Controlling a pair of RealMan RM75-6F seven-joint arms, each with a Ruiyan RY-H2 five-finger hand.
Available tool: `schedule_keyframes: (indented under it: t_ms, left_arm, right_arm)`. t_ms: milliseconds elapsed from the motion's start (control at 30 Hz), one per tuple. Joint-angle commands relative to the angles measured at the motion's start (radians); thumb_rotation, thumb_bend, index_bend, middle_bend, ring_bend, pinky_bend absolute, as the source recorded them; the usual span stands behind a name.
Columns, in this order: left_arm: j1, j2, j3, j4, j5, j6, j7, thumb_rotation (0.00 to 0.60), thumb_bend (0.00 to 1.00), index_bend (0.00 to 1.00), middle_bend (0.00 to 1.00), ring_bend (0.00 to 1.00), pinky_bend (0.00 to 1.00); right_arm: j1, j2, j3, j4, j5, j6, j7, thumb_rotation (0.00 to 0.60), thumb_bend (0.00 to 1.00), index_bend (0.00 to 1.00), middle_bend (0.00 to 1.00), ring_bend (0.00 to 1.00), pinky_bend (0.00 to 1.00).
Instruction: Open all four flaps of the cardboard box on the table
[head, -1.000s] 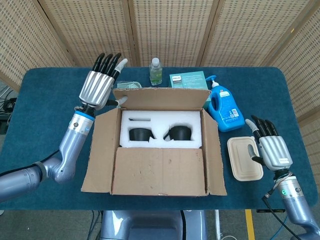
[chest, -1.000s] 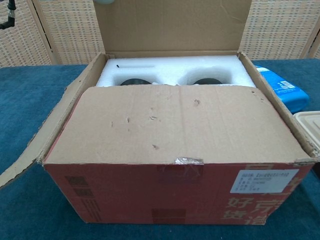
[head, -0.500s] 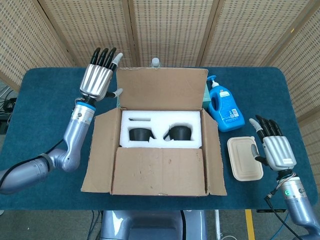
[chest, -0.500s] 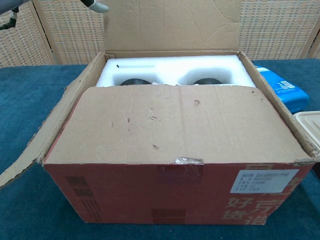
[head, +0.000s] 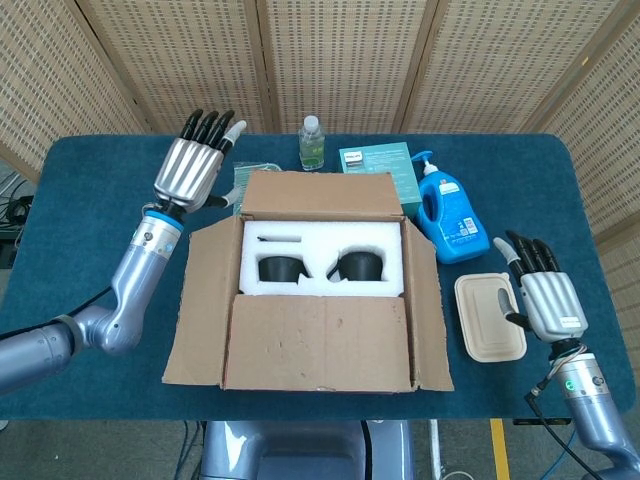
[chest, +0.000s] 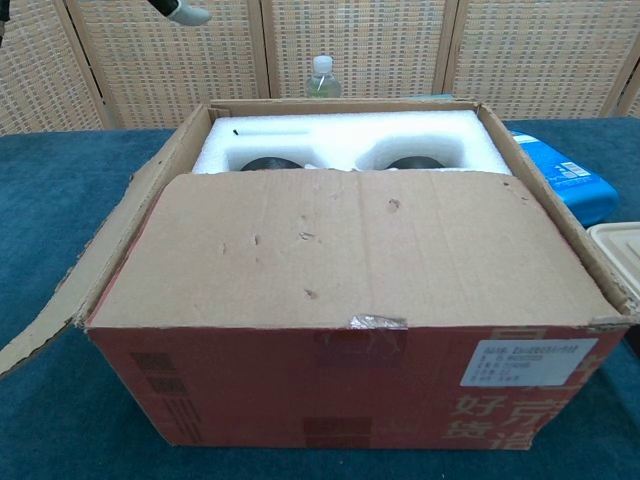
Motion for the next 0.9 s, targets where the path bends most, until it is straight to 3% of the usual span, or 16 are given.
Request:
schedule_keyframes:
  t_ms: [33,67,200,333,400,500,900]
  left_arm:
    - [0.035,0.129,0.011,-0.176,-0.041,-0.084,-0.068,0.384,0.44,0.01,0.0,0.0,0.0]
    - [0.039,0.144,0.012,-0.198,-0.043,-0.093,-0.082,0.383,0.49,0.03,0.0,0.0,0.0]
    - [0.057,0.186,0.019,-0.263,-0.025,-0.112,-0.13,0.384,0.55,0.09,0.0,0.0,0.0]
    - [0.075,0.214,0.036,-0.307,0.013,-0.123,-0.177,0.358,0.55,0.18,0.0,0.0,0.0]
    - [0.08,0.221,0.043,-0.324,0.018,-0.132,-0.196,0.283,0.54,0.24,0.0,0.0,0.0]
    - [0.089,0.23,0.052,-0.349,0.023,-0.143,-0.228,0.221,0.54,0.3,0.0,0.0,0.0]
    - [0.109,0.217,0.085,-0.408,0.069,-0.19,-0.36,0.175,0.52,0.39,0.0,0.0,0.0]
  right_arm:
    - [0.001,-0.001,0.0,0.0,0.0,-0.001,-0.001,0.6,0.57,0.01,0.02,0.0,0.02]
    - [0.001,-0.001,-0.001,-0.001,-0.003,-0.001,-0.002,0.6,0.57,0.01,0.02,0.0,0.02]
    - [0.0,0.0,-0.002,-0.004,-0.005,0.001,-0.003,0.6,0.57,0.01,0.02,0.0,0.02]
    - [-0.002,0.0,-0.004,-0.009,-0.007,0.003,-0.007,0.6,0.57,0.01,0.02,0.0,0.02]
    - [-0.003,0.0,-0.005,-0.01,-0.008,0.004,-0.008,0.6,0.57,0.01,0.02,0.0,0.02]
    - [-0.003,0.0,-0.005,-0.011,-0.008,0.003,-0.008,0.6,0.57,0.01,0.02,0.0,0.02]
    - [-0.008,0.0,-0.007,-0.011,-0.01,0.009,-0.002,0.6,0.57,0.01,0.02,0.0,0.02]
